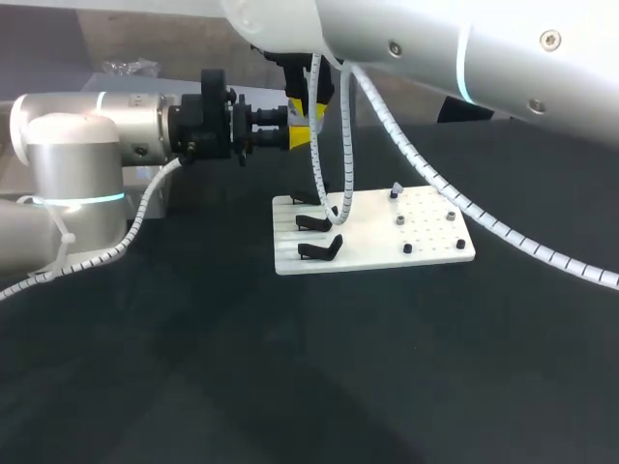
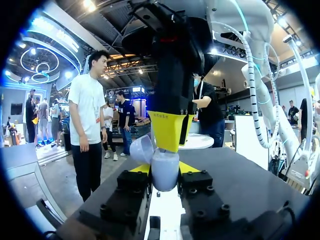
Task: Pick up each earbud case from the left stands, insert the matching earbuds, close the lid, and place the case in the box.
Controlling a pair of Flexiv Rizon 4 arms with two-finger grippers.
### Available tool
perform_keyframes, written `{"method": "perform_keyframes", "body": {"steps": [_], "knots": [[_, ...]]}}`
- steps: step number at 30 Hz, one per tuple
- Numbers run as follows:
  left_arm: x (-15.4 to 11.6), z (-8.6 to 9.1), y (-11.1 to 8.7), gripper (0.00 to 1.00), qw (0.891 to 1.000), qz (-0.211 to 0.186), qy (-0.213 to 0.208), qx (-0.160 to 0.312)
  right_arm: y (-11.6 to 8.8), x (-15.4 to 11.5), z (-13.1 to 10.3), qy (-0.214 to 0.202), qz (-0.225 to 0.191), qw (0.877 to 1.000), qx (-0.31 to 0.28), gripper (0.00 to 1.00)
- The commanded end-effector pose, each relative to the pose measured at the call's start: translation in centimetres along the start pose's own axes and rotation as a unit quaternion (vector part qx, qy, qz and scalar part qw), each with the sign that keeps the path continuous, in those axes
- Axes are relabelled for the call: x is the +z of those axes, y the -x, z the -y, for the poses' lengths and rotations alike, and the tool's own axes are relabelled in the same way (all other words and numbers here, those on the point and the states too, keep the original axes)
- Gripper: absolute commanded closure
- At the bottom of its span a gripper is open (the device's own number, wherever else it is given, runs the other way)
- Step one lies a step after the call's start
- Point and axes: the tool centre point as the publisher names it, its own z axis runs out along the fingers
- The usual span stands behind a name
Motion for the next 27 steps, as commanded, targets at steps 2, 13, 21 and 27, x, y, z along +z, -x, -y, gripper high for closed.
{"method": "perform_keyframes", "body": {"steps": [2,13,21,27], "knots": [[-0.1,-0.1,0.1,1.0,1.0,0.001,0.0,0.0,0.2,0.1,-0.2,-0.002,-0.004,1.0,0.0,0.79],[-0.1,-0.1,0.1,1.0,1.0,0.001,0.0,0.0,-0.2,-1.5,-0.2,0.023,0.004,1.0,-0.008,0.6],[-0.1,-0.1,0.1,1.0,1.0,0.001,0.0,0.0,-1.4,-4.2,2.2,0.136,0.058,0.986,-0.072,0.39],[-0.1,-0.1,0.1,1.0,1.0,0.001,0.0,0.0,-2.0,-4.8,4.4,0.166,0.104,0.972,-0.126,0.0]]}}
